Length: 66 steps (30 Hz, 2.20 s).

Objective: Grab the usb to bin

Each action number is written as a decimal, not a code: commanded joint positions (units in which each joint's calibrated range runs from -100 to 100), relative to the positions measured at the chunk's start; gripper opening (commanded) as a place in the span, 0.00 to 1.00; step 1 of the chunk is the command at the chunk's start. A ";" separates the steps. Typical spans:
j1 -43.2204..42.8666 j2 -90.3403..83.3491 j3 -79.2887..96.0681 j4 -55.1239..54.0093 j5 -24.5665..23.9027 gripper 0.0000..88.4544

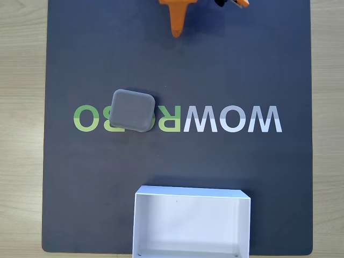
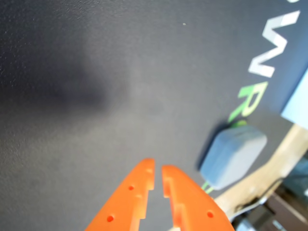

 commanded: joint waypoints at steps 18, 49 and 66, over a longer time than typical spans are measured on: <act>0.03 0.19 -0.18 0.45 0.08 0.02; -0.72 0.19 -0.18 0.36 0.08 0.02; 1.47 13.76 -8.67 -17.36 -0.28 0.02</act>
